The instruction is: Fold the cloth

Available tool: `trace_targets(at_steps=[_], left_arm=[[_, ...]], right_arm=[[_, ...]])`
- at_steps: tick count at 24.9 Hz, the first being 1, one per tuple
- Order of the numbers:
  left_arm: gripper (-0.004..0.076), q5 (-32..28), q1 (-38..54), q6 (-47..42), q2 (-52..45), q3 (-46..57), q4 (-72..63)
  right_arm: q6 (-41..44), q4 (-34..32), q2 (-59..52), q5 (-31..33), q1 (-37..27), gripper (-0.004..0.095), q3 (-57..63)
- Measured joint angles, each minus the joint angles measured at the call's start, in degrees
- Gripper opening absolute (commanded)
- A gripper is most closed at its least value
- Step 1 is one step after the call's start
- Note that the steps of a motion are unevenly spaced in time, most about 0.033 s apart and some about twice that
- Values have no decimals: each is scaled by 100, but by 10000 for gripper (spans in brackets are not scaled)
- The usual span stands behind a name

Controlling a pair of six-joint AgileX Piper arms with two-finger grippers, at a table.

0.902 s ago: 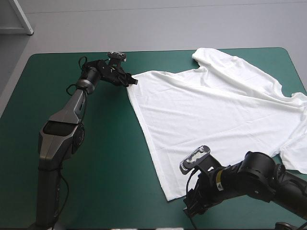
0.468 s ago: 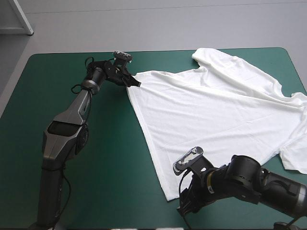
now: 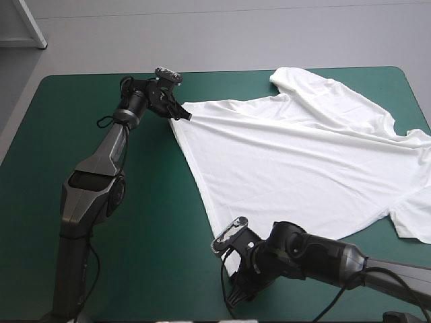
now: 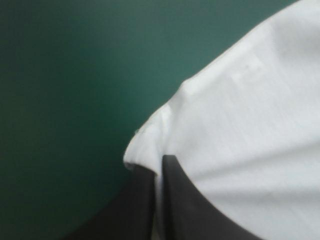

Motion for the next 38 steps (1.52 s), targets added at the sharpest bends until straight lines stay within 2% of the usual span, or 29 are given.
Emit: trace_targets(at_steps=[8,10,12,16,18,19,20,23,25,27,31,38], left_arm=[[22,160,7,-4,0,0,-23],[22,185,7,-6,0,0,-22],[22,206,7,-18,0,0,-22],[22,249,7,-18,0,0,-17],[22,261,7,-18,0,0,-17],[22,274,7,-18,0,0,-17],[22,301,9,-18,0,0,-17],[22,379,37,-18,0,0,-22],[22,425,49,-36,0,0,-22],[22,427,56,-42,-18,0,-36],[22,478,64,-42,-300,-22,-41],[22,1000,64,-47,-1455,-606,-214]], right_arm=[[236,-575,819,-270,385,587,-225],[335,-709,951,-315,412,571,-230],[406,-782,984,-334,429,515,-266],[537,-865,1089,-416,437,307,-309],[597,-893,1143,-504,442,154,-336],[631,-916,1171,-558,442,1,-348],[720,-969,1193,-661,448,-15,-366],[1176,-1438,1224,-804,453,-17,-366],[1747,-2100,1248,-812,459,-17,-360],[2206,-2686,1248,-627,459,-17,-323],[2702,-3160,999,-292,459,-17,-362],[2671,-4354,-10,1206,459,-17,-2358]])
